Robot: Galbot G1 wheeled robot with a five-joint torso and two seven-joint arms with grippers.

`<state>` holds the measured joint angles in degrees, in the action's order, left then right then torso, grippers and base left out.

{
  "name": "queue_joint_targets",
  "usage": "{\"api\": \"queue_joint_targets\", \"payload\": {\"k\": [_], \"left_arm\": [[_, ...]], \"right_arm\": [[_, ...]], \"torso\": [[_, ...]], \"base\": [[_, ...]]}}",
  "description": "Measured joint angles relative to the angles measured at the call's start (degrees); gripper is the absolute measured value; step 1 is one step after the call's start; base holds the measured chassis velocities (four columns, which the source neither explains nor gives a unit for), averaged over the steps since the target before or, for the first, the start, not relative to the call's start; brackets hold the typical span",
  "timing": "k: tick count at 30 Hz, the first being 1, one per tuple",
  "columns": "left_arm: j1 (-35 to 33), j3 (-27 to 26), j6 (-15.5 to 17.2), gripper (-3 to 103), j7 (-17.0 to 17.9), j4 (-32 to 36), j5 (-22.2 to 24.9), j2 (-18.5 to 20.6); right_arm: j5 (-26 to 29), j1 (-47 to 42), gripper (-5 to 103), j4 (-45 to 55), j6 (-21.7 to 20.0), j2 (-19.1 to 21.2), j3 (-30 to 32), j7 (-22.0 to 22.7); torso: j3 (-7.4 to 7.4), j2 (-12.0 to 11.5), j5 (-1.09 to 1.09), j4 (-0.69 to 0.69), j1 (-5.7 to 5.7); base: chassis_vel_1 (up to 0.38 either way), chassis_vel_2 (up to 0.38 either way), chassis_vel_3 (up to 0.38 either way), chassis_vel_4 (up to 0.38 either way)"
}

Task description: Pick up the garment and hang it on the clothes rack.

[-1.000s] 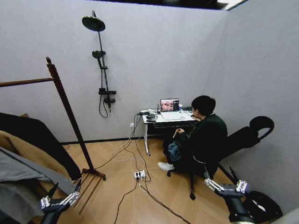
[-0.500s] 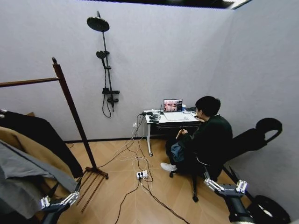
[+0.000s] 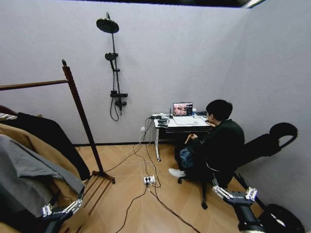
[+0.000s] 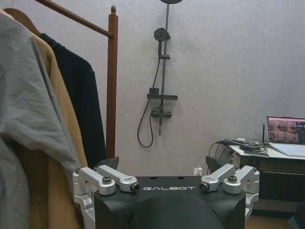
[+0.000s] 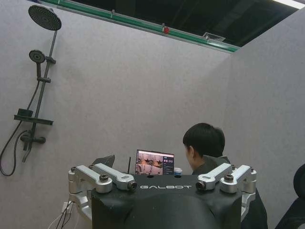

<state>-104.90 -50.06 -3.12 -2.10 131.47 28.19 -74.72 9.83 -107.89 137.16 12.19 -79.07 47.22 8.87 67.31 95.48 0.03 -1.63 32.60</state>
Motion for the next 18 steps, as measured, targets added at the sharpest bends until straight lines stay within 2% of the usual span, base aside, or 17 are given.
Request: {"api": "queue_joint_targets", "payload": {"k": [5, 13, 15, 16, 18], "left_arm": [[0.0, 0.0, 0.0, 100, 0.01, -0.01, 0.0, 0.0], [0.0, 0.0, 0.0, 100, -0.01, 0.0, 0.0, 0.0], [-0.01, 0.0, 0.0, 100, 0.0, 0.0, 0.0, 0.0], [-0.01, 0.0, 0.0, 100, 0.01, 0.0, 0.0, 0.0], [-0.01, 0.0, 0.0, 100, 0.02, 0.0, 0.0, 0.0]], "right_arm": [[0.0, 0.0, 100, 0.01, 0.0, 0.0, 0.0, 0.0], [0.0, 0.0, 100, 0.01, 0.0, 0.0, 0.0, 0.0], [0.0, 0.0, 100, 0.01, 0.0, 0.0, -0.01, 0.0], [0.0, 0.0, 100, 0.01, 0.0, 0.0, 0.0, 0.0], [0.0, -0.01, 100, 0.01, 0.0, -0.01, -0.01, 0.0]], "torso": [[-0.01, 0.0, -0.03, 0.02, -0.01], [0.0, 0.01, -0.04, 0.01, -0.01], [-0.01, 0.01, 0.01, 0.01, -0.02], [-0.01, 0.01, -0.08, 0.02, -0.02], [-0.01, 0.01, -0.04, 0.0, -0.02]], "base": [[0.234, -0.239, -0.221, 0.246], [0.303, -0.311, -0.318, 0.303], [0.357, -0.369, -0.367, 0.368], [0.357, -0.357, -0.364, 0.368], [0.354, -0.359, -0.379, 0.365]]}}
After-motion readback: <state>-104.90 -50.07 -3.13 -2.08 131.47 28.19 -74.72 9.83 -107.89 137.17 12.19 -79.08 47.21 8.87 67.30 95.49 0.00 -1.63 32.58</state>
